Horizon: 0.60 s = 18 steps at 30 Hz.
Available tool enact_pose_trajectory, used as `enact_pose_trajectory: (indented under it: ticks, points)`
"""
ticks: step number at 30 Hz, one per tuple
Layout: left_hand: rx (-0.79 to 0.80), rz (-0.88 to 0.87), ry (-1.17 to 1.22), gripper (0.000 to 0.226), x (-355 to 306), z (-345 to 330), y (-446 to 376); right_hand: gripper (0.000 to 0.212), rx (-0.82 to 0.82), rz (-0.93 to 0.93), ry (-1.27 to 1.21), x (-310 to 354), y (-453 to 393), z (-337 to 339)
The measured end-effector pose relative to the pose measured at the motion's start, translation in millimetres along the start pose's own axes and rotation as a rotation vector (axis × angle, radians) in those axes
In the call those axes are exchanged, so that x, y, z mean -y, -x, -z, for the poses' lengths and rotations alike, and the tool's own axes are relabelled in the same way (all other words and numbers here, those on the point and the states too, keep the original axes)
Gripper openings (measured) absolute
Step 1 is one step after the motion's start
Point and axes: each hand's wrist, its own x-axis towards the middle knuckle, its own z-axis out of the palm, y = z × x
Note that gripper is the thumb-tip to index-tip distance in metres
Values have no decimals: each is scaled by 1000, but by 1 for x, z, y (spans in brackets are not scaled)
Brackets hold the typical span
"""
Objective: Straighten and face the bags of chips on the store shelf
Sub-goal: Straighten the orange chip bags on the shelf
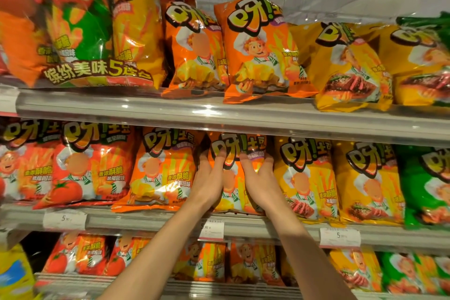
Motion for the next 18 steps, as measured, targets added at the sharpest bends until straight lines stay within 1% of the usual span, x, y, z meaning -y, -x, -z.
enact_pose_trajectory:
  ticks: [5,9,11,14,16,18]
  points:
    - [-18,-46,-65,81,2,-1,2,87,-43,32,45,-1,4,0]
    - [-28,-59,-130,98,4,-1,2,83,-78,51,48,-4,7,0]
    - [-15,-61,-117,101,3,0,1,83,-64,32,36,-3,8,1]
    - [1,-50,-34,90,-3,3,-6,86,-31,9,22,1,5,4]
    - [16,-35,25,83,-6,4,-9,87,-24,-14,79,3,2,5]
    - [21,-53,51,79,-6,4,-12,88,-55,-14,145,4,0,3]
